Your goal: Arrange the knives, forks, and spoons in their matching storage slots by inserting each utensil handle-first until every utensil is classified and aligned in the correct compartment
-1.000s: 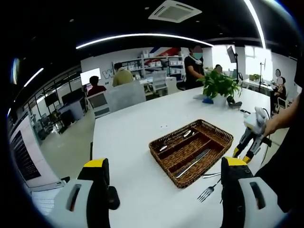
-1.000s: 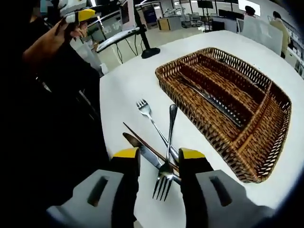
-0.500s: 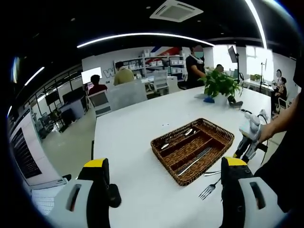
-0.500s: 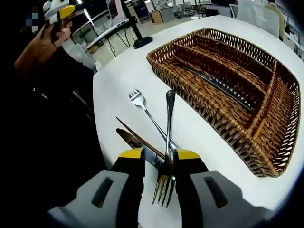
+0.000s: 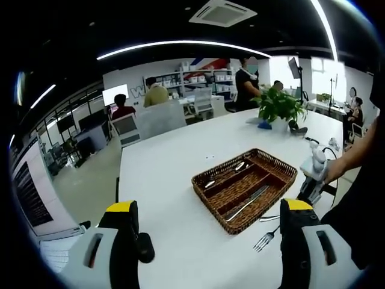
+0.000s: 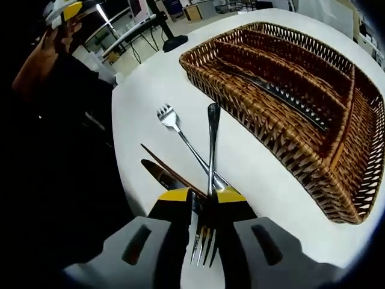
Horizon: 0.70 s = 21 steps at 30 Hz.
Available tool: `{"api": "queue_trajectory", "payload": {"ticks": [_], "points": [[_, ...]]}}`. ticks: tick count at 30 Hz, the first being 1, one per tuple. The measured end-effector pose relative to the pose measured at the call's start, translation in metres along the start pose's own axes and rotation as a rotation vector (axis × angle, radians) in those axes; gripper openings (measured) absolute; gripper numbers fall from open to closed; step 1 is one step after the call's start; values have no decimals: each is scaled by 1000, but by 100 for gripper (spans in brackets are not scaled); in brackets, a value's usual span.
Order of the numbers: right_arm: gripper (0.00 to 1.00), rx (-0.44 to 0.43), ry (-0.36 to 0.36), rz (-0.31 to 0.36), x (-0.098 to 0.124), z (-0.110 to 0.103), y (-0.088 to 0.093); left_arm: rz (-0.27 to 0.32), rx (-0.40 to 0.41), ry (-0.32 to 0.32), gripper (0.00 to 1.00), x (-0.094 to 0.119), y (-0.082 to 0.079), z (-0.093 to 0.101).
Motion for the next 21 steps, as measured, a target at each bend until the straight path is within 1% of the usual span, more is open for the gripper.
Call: {"api": "queue_trajectory", "payload": {"ticks": [4,8,10,15,19,21], "points": [[10,-1,8,-2,-3,0,-1,1,-2,1,100,-1,0,0],[10,36,81,-14,-6,6,-4,2,-1,0,100,-2,1,-1],[10,15,97,-3,-7,8,-6,3,-2,0,100,-2,0,0],[10,3,102,6,-9,8,-9,1,-4,-5,100,0,1,-1],[10,-10,120,16,-13,9,-14,1,-1,-7,99,2,2,-1],[7,-14,129,25,-16,10,-15,2,-1,-9,99,3,3,-1]]}}
Point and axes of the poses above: the point that each gripper's makers call its tool centre point, and the gripper's own axes: x roughly backward along the fingers, z roughly to its right, y roughly out of its underside, the point moved 6 cm from there along x, roughly backward along the fingers, and after that the axes turned 4 degrees about z, right-handed, at the moved point
